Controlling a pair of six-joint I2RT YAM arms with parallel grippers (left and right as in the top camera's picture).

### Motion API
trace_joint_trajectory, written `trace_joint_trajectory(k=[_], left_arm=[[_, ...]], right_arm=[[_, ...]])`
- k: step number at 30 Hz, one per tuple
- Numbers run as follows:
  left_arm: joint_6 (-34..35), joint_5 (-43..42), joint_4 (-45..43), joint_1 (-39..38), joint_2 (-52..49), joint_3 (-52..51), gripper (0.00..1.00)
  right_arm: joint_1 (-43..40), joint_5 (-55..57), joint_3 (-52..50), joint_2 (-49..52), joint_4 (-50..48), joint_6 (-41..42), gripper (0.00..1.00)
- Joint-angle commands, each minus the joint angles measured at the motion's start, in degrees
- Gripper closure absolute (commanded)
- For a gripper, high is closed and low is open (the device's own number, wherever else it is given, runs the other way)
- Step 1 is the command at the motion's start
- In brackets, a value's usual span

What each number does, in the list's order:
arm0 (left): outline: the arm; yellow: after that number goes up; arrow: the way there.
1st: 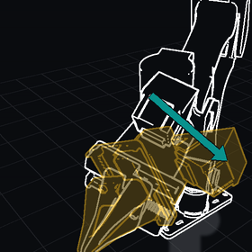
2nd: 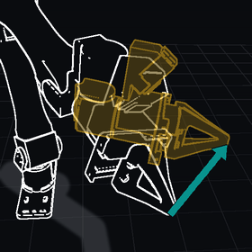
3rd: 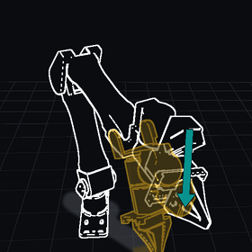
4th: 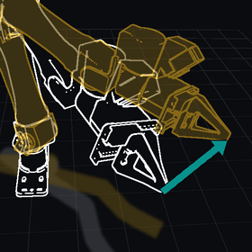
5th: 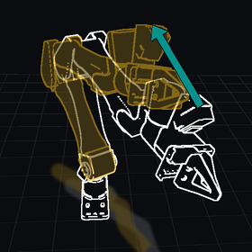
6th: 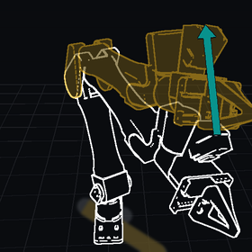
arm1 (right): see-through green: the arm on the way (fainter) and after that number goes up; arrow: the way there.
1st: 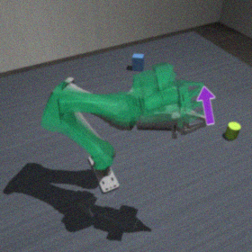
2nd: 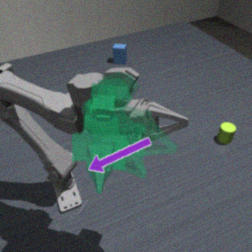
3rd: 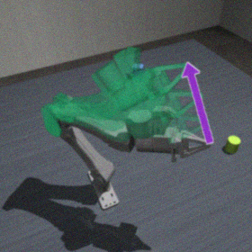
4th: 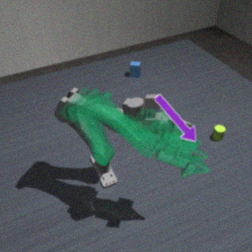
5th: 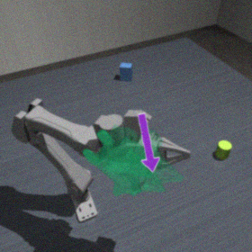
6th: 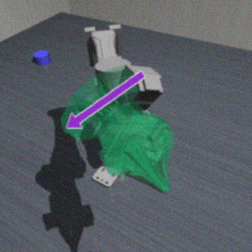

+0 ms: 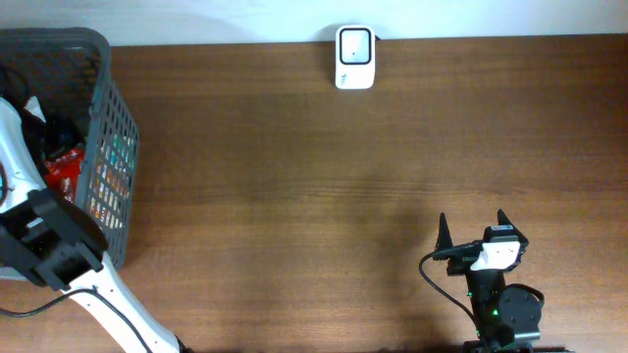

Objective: Scan the item barcode
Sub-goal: 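Reach down with the left gripper and grasp the red HACKS bag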

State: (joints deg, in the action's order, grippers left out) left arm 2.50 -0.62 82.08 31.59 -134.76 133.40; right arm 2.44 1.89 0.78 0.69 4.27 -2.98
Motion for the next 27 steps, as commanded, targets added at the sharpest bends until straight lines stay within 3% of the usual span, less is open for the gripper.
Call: trace_joint_trajectory(k=[1,3,9,16,18,21,25,27], left_arm=[[-0.85,0.85,1.11,-0.11,-1.27,-0.15,0.15],[-0.83,1.03,1.44,-0.11,-1.27,-0.31,0.24],[0.07,2.34,3.13,-0.9,-0.5,1.68,0.27],[1.79,6.34,6.6,-3.54,0.44,7.67,0.24],[5.35,12.44,8.35,-4.63,0.44,8.07,0.24],[10.54,19.45,9.99,-5.55,0.39,5.64,0.19],[11.39,20.15,8.24,-6.05,0.37,0.11,0.18],[11.39,20.15,6.01,-6.03,0.37,-2.99,0.12]], right_arm=[[-0.26,0.26,-0.46,-0.33,0.24,0.44,0.02],[-0.26,0.26,-0.46,-0.33,0.24,0.44,0.02],[-0.26,0.26,-0.46,-0.33,0.24,0.44,0.02],[-0.26,0.26,-0.46,-0.33,0.24,0.44,0.02],[-0.26,0.26,-0.46,-0.33,0.24,0.44,0.02],[-0.26,0.26,-0.46,-0.33,0.24,0.44,0.02],[-0.26,0.26,-0.46,-0.33,0.24,0.44,0.02],[-0.26,0.26,-0.46,-0.33,0.24,0.44,0.02]])
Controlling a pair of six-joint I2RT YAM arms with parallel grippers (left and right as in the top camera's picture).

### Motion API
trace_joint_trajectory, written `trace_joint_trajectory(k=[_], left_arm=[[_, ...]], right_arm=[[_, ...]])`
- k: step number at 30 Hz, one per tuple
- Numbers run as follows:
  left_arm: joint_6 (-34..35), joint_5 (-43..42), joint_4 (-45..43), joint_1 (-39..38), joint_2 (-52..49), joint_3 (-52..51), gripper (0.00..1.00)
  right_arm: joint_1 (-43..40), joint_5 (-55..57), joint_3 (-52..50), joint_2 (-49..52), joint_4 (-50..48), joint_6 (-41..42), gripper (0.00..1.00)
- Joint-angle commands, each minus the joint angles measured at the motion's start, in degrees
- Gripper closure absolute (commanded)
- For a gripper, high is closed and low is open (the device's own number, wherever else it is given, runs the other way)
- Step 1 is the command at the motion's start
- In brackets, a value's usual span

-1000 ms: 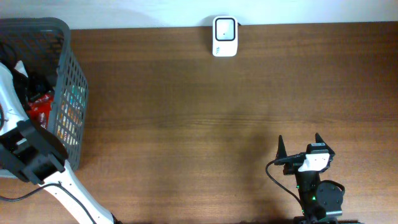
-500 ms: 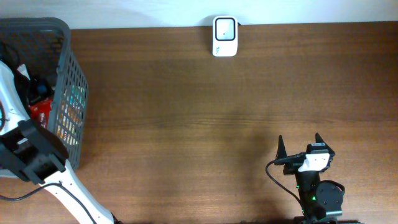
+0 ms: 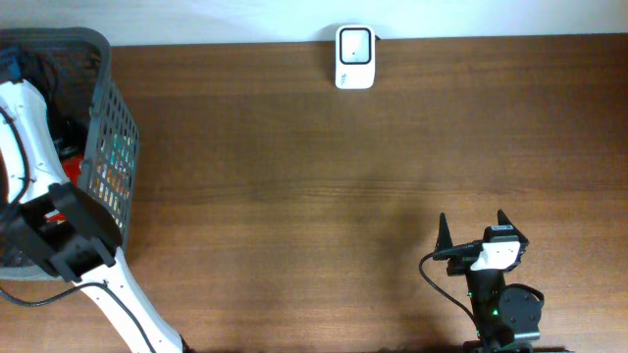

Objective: Scan the item barcode
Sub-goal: 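Reach down with the left gripper and grasp the red HACKS bag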

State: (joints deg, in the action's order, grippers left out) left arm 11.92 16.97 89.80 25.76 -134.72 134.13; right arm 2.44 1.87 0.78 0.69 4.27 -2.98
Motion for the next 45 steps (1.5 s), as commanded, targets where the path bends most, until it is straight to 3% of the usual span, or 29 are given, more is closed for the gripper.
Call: trace_joint_trajectory(k=[1,15,16,18,21,28,34,41,45], left_arm=[[1.97,2.56,-3.1,-0.09,0.31,-5.2,0.11],[1.92,2.36,-9.35,0.28,0.31,-10.14,0.16],[1.92,2.36,-10.16,0.28,0.31,-10.43,0.22],[1.68,2.36,-11.65,0.28,0.31,-11.45,0.43],[1.51,2.34,-12.68,0.28,0.31,-11.54,0.44],[1.53,2.34,-13.11,0.28,0.31,-11.52,1.0],[1.55,1.99,-10.8,0.15,1.14,-8.7,1.0],[1.57,-8.15,-6.56,0.17,7.61,3.61,1.0],[1.57,-8.63,-5.7,0.17,12.5,7.37,1.0]], right_arm=[[-0.26,0.28,-0.46,-0.33,0.24,0.44,0.02],[-0.26,0.28,-0.46,-0.33,0.24,0.44,0.02],[-0.26,0.28,-0.46,-0.33,0.24,0.44,0.02],[-0.26,0.28,-0.46,-0.33,0.24,0.44,0.02],[-0.26,0.28,-0.46,-0.33,0.24,0.44,0.02],[-0.26,0.28,-0.46,-0.33,0.24,0.44,0.02],[-0.26,0.28,-0.46,-0.33,0.24,0.44,0.02],[-0.26,0.28,-0.46,-0.33,0.24,0.44,0.02],[-0.26,0.28,-0.46,-0.33,0.24,0.44,0.02]])
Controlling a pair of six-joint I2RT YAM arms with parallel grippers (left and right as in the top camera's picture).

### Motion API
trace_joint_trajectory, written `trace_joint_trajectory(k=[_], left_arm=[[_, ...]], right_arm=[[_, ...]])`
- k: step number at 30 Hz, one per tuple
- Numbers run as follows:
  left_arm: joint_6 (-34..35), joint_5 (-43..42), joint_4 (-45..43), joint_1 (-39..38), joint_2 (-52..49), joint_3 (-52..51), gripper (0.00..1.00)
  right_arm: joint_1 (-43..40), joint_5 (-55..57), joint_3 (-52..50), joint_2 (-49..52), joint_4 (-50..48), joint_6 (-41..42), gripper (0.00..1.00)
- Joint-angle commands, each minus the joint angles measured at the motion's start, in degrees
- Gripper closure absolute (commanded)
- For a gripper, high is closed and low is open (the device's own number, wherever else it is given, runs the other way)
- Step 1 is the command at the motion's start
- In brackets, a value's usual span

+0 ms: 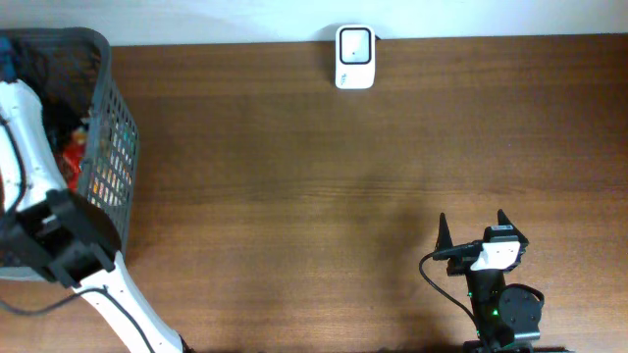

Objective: Scan the item barcode
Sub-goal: 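Reach down with the left gripper and grasp the red HACKS bag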

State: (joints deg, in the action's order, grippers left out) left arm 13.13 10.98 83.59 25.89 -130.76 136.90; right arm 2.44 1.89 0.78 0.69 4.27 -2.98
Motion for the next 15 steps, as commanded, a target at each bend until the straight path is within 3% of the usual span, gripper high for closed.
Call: trace_joint_trajectory(k=[1,12,15], left_arm=[[0.39,-2.69,0.46,0.04,10.01,4.98,1.0],[0.98,-5.79,-0.42,0.0,20.28,5.09,1.0],[0.98,-3.65,-0.57,0.04,18.16,3.13,0.76]], right_arm=[[-0.26,0.26,-0.46,-0.33,0.24,0.44,0.02],[-0.26,0.26,-0.46,-0.33,0.24,0.44,0.02],[-0.26,0.26,-0.46,-0.33,0.24,0.44,0.02]])
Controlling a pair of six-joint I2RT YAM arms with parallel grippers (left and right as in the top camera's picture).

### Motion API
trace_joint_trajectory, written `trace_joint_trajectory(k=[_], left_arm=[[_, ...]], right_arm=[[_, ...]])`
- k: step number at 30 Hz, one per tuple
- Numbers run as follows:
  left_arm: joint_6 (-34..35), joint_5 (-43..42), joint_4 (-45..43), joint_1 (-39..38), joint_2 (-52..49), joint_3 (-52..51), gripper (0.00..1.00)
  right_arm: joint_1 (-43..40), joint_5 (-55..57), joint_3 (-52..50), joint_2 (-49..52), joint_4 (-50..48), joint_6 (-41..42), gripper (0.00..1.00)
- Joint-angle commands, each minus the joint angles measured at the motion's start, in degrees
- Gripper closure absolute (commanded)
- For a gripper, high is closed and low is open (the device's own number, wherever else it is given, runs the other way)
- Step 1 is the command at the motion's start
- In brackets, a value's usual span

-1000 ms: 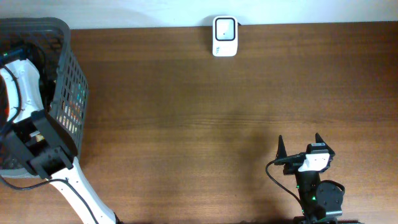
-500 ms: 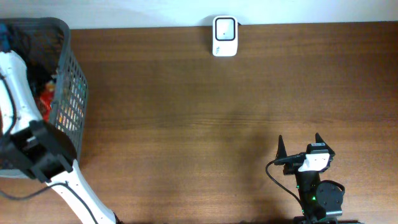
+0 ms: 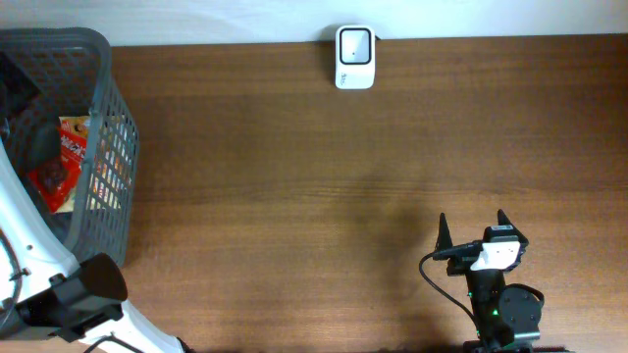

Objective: Scan the item barcode
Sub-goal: 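Reach down with the left gripper and grasp the red HACKS bag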

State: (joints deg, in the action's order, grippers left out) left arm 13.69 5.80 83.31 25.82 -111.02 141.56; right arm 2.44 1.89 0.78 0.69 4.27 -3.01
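A grey mesh basket [image 3: 118,147] stands at the table's left end. Inside it lies a red snack packet [image 3: 61,162] among other items. The white barcode scanner [image 3: 354,57] sits at the far edge, in the middle. My left arm's white link [image 3: 29,235] rises past the basket's near left corner. A dark shape at the frame's left edge inside the basket may be my left gripper [image 3: 10,93], and its jaws cannot be made out. My right gripper [image 3: 473,231] rests open and empty near the front right.
The basket's right wall shows more colourful packets through the mesh. The left arm's black elbow joint [image 3: 83,299] hangs over the front left corner of the table. The brown wooden tabletop [image 3: 314,196] lies between basket, scanner and right arm.
My left arm has shifted: its elbow joint is now lower in the frame and the white link no longer covers the basket's inside. The red packet now shows. The right arm has not moved.
My left arm reached into the basket from the near left, its wrist over the items. Then it lay deeper toward the basket's far left corner and stayed there. Now the arm is drawn nearer and the basket's contents show. The right gripper stayed open throughout.
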Motion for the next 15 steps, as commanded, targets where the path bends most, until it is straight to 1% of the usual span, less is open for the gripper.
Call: trace_joint_trajectory(k=[1,2,3,4,5,6,7,8,13,15], left_arm=[[0.39,1.62,-0.28,0.11,-2.8,-2.45,0.7],[0.39,2.21,-0.31,0.11,-4.26,-3.48,0.64],[0.39,2.97,-0.31,0.11,-5.51,-4.37,0.6],[0.39,3.69,-0.28,0.11,-6.75,-5.29,0.53],[0.39,4.35,-0.24,0.11,-8.44,-6.58,0.43],[0.39,4.55,0.04,0.11,-9.84,-7.28,0.3],[0.42,4.5,0.81,0.11,-12.74,-8.15,0.2],[0.42,4.52,1.01,0.11,-14.1,-8.41,0.14],[0.42,5.07,0.66,0.13,-20.09,-8.46,0.04],[0.42,6.29,-0.07,0.22,-21.46,-8.46,0.02]], right_arm=[[-0.26,0.26,-0.46,-0.33,0.24,0.46,0.02],[-0.26,0.26,-0.46,-0.33,0.24,0.46,0.02],[-0.26,0.26,-0.46,-0.33,0.24,0.46,0.02],[-0.26,0.26,-0.46,-0.33,0.24,0.46,0.02],[-0.26,0.26,-0.46,-0.33,0.24,0.46,0.02],[-0.26,0.26,-0.46,-0.33,0.24,0.46,0.02],[-0.26,0.26,-0.46,-0.33,0.24,0.46,0.02],[-0.26,0.26,-0.46,-0.33,0.24,0.46,0.02],[-0.26,0.26,-0.46,-0.33,0.24,0.46,0.02],[-0.26,0.26,-0.46,-0.33,0.24,0.46,0.02]])
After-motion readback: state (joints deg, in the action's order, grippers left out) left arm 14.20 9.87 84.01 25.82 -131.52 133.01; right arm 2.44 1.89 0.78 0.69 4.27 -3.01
